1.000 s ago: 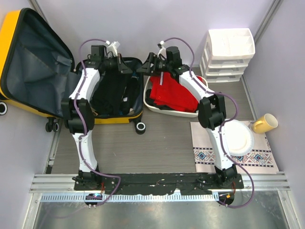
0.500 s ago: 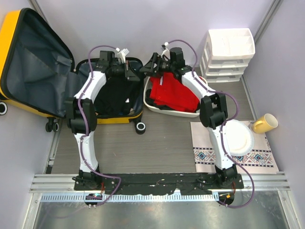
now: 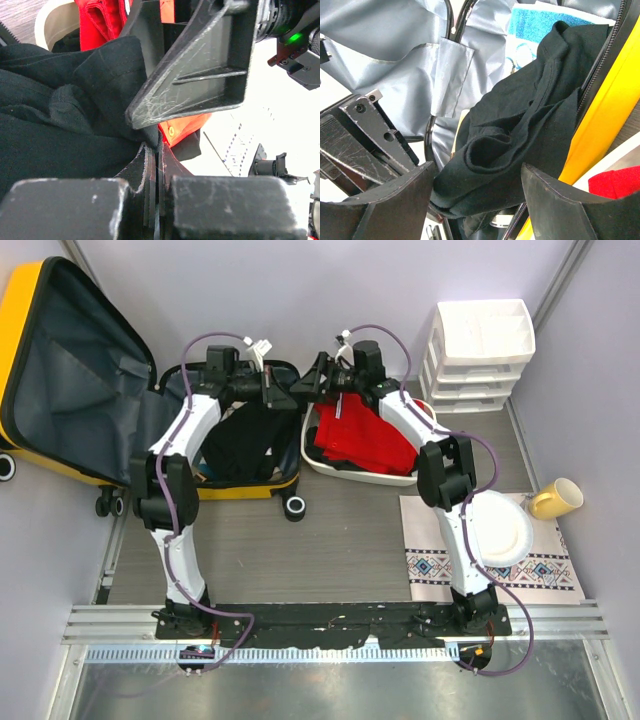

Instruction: Open, take out, and arrange the luggage

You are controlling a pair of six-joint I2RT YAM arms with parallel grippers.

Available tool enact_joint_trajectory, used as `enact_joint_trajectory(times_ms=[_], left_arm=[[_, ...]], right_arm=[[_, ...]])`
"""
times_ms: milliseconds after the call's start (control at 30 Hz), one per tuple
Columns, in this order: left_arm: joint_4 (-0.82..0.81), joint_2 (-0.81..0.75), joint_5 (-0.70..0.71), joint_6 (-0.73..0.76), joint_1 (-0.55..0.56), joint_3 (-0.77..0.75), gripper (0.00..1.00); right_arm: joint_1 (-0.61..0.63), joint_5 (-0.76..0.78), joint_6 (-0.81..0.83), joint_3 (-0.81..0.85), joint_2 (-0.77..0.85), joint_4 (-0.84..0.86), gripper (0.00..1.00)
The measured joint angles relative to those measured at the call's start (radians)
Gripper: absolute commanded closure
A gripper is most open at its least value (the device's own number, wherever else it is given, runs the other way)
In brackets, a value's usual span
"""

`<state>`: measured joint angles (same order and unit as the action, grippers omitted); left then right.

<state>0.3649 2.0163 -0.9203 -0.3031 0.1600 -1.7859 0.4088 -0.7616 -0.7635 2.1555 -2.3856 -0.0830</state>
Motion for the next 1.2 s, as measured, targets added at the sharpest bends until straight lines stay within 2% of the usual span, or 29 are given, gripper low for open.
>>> enact_joint_trajectory(times_ms=[433, 567, 600, 633, 667, 700, 733, 767, 833, 1000, 1200], left_arm=[[-0.051, -0.016, 0.052, 0.073, 0.052, 0.018, 1.00], [-0.051, -0.016, 0.080, 0.105, 0.074, 0.023, 1.00], [-0.047, -0.016, 0.091, 0.115, 0.078, 0.023, 1.00], [-0.043, -0.016, 0.100, 0.135, 0.082, 0.023, 1.00], [-0.035, -0.016, 0.112, 0.158, 0.088, 0.023, 0.95], [-0.026, -0.017, 0.121, 0.183, 0.094, 0.023, 0.86], [-0.014, -0.017, 0.130, 0.203, 0.100, 0.022, 0.64], [0.000, -0.017, 0.138, 0.222, 0.104, 0.020, 0.53], [0.076, -0.017, 0.147, 0.264, 0.110, -0.006, 0.38], [0.214, -0.048, 0.116, 0.315, 0.071, -0.073, 0.27], [0.325, -0.178, 0.147, 0.427, -0.107, 0.032, 0.27]], right_arm=[[0.000, -0.031, -0.004, -0.007, 0.000, 0.004, 0.27], [-0.001, -0.034, 0.002, -0.027, 0.000, -0.002, 0.40], [-0.002, -0.034, 0.005, -0.029, 0.000, -0.007, 0.52], [-0.002, -0.034, 0.010, -0.030, 0.000, -0.015, 0.58], [-0.002, -0.035, 0.020, -0.030, 0.000, -0.020, 0.73], [-0.002, -0.039, 0.028, -0.030, 0.000, -0.026, 0.81], [-0.002, -0.040, 0.038, -0.030, 0.000, -0.032, 0.89], [-0.002, -0.042, 0.043, -0.030, 0.000, -0.039, 0.98], [-0.004, -0.041, 0.055, -0.031, 0.000, -0.058, 0.99], [-0.015, -0.035, 0.066, -0.032, 0.002, -0.080, 0.99], [-0.025, -0.023, 0.074, -0.045, 0.032, -0.083, 0.99]])
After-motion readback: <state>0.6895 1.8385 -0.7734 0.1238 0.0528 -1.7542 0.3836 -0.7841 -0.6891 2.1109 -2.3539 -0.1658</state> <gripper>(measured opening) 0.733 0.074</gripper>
